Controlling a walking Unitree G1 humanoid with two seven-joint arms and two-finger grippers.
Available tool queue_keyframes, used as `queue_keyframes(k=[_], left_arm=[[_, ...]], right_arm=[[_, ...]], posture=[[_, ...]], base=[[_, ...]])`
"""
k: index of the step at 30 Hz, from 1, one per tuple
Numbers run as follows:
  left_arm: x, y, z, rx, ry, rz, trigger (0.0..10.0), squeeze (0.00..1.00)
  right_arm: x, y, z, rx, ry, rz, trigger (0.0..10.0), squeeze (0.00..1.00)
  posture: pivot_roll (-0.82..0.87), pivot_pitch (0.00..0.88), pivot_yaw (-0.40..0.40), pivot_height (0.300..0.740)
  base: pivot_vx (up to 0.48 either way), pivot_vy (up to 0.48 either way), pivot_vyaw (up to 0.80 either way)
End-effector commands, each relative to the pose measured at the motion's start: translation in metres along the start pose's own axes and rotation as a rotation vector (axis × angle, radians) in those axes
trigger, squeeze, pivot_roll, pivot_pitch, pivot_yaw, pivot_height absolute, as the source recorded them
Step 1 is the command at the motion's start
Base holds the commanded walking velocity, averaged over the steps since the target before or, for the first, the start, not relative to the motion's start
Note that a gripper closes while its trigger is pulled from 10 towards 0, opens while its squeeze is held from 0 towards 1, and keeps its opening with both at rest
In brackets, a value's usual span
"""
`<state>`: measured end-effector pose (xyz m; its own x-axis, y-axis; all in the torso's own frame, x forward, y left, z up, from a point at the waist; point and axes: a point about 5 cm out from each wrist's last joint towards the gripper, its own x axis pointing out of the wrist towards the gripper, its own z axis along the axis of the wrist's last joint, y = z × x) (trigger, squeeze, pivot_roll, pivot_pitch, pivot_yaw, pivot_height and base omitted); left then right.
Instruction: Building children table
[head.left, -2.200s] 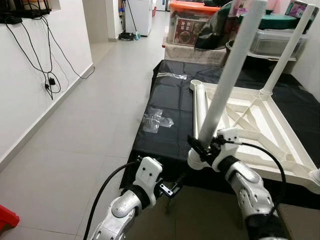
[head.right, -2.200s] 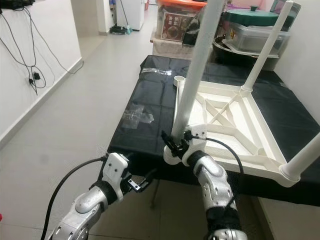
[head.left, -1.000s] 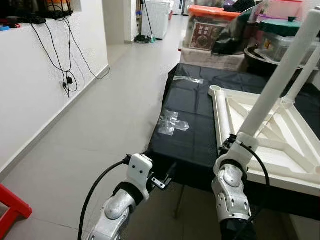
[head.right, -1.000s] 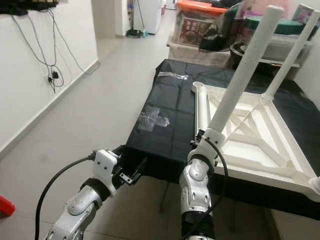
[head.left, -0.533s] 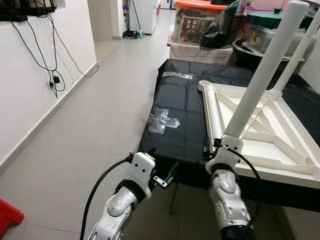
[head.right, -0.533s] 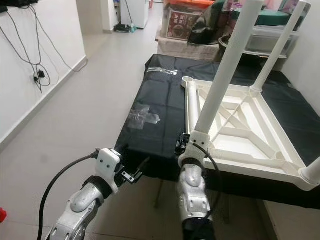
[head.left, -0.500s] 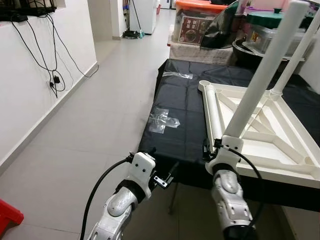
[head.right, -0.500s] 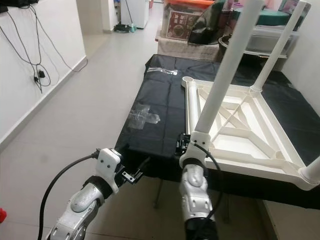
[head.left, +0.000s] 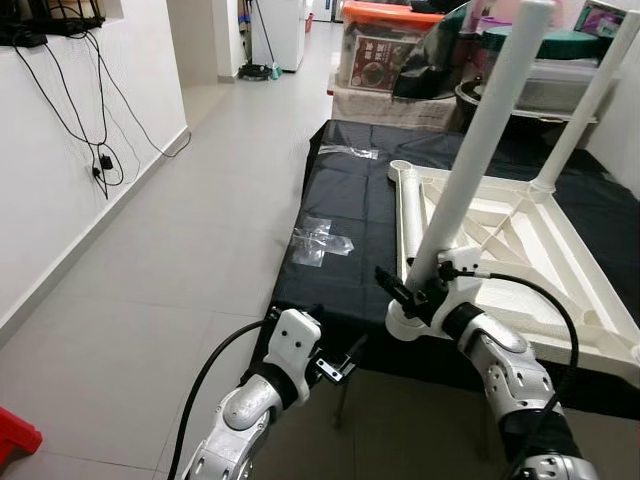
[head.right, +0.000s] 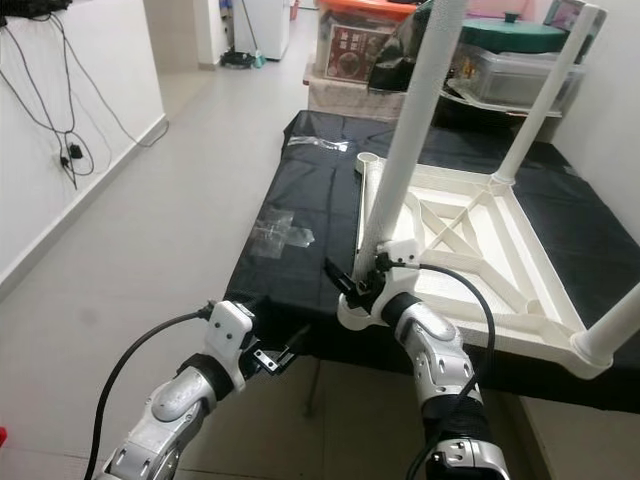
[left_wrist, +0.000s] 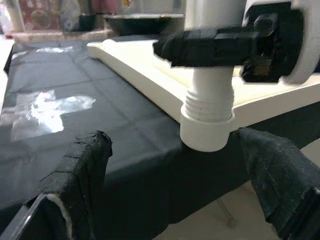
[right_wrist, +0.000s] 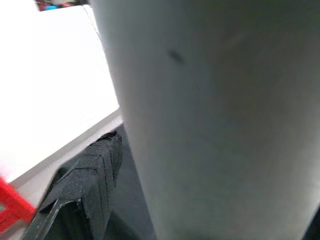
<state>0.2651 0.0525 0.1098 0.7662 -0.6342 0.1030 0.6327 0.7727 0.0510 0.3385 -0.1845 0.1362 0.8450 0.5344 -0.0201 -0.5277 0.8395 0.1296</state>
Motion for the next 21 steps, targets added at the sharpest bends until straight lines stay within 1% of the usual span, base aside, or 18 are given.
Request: queue_keyframes(k=[1,3,4,5,6,7,8,10,11,13,14,15,16,17,18,19,20,21], left_arm=[[0.002,-0.002,-0.002,0.001,0.003,-0.016,10.0,0.00],[0.002,-0.002,-0.002,0.001,0.003,-0.016,10.0,0.00],[0.003,-0.002,-0.004,0.001,0.005,-0.021,10.0,0.00],[0.003,-0.002,-0.004,0.001,0.005,-0.021,10.0,0.00],[0.004,-0.002,-0.004,0.007,0.001,-0.024,10.0,0.00],[0.004,-0.002,-0.004,0.007,0.001,-0.024,10.0,0.00],[0.004,-0.002,-0.004,0.010,-0.002,-0.022,10.0,0.00],[0.004,-0.002,-0.004,0.010,-0.002,-0.022,10.0,0.00],[0.005,-0.002,-0.004,0.012,-0.004,-0.022,10.0,0.00],[0.005,-0.001,-0.004,0.013,-0.005,-0.022,10.0,0.00],[0.006,-0.001,-0.004,0.016,-0.007,-0.023,10.0,0.00],[0.006,0.000,-0.003,0.018,-0.007,-0.023,10.0,0.00],[0.006,0.000,-0.003,0.018,-0.007,-0.023,10.0,0.00],[0.007,0.001,-0.003,0.019,-0.008,-0.023,10.0,0.00],[0.007,0.001,-0.003,0.019,-0.008,-0.023,10.0,0.00],[0.007,0.001,-0.003,0.021,-0.008,-0.023,10.0,0.00],[0.007,0.001,-0.003,0.022,-0.008,-0.024,10.0,0.00],[0.007,0.001,-0.003,0.022,-0.008,-0.024,10.0,0.00]], right_arm=[[0.007,0.010,-0.003,0.008,0.032,0.125,10.0,0.00],[0.007,0.010,-0.003,0.008,0.032,0.125,10.0,0.00],[0.010,0.014,-0.004,0.019,0.050,0.207,10.0,0.00],[0.010,0.014,-0.004,0.019,0.050,0.207,10.0,0.00],[0.014,0.015,-0.006,0.019,0.059,0.240,4.1,0.00],[0.014,0.015,-0.006,0.019,0.059,0.240,4.1,0.00],[0.017,0.015,-0.007,0.026,0.057,0.224,0.0,0.00],[0.017,0.015,-0.007,0.026,0.057,0.224,0.0,0.00],[0.020,0.014,-0.009,0.049,0.042,0.181,0.0,0.00],[0.021,0.014,-0.010,0.049,0.024,0.141,0.0,0.00],[0.022,0.009,-0.012,0.036,0.020,0.024,0.0,0.00],[0.021,0.000,-0.014,0.040,0.024,-0.155,0.0,0.00],[0.021,0.000,-0.014,0.040,0.024,-0.155,0.0,0.00],[0.019,-0.006,-0.016,0.043,0.030,-0.278,0.0,0.00],[0.019,-0.006,-0.016,0.043,0.030,-0.278,0.0,0.00],[0.013,-0.013,-0.019,0.043,0.041,-0.433,0.0,0.00],[0.004,-0.021,-0.023,0.081,0.040,-0.638,0.0,0.00],[0.004,-0.021,-0.023,0.081,0.040,-0.638,0.0,0.00]], posture=[[0.11,0.000,-0.089,0.740],[0.11,0.000,-0.089,0.740],[0.12,0.000,-0.088,0.740],[0.12,0.000,-0.088,0.740],[0.12,0.000,-0.090,0.740],[0.12,0.000,-0.090,0.740],[0.12,0.000,-0.092,0.740],[0.12,0.000,-0.092,0.740],[0.12,0.000,-0.092,0.740],[0.11,0.000,-0.086,0.740],[0.11,0.000,-0.081,0.740],[0.11,0.000,-0.079,0.740],[0.11,0.000,-0.079,0.740],[0.11,0.000,-0.079,0.740],[0.11,0.000,-0.079,0.740],[0.11,0.000,-0.077,0.740],[0.10,0.000,-0.073,0.740],[0.10,0.000,-0.073,0.740]], base=[[0.000,0.000,0.00],[0.000,0.000,0.00],[0.000,0.000,0.00],[0.000,0.000,0.00],[0.000,0.000,0.00],[0.000,0.000,0.00],[0.000,0.000,0.00],[0.000,0.000,0.00],[0.000,0.000,0.00],[0.000,0.000,0.00],[0.000,0.000,0.00],[0.000,0.000,0.00],[0.000,0.000,0.00],[0.000,0.000,0.00],[0.000,0.000,0.00],[0.000,0.000,0.00],[0.000,0.000,0.00],[0.000,0.000,0.00]])
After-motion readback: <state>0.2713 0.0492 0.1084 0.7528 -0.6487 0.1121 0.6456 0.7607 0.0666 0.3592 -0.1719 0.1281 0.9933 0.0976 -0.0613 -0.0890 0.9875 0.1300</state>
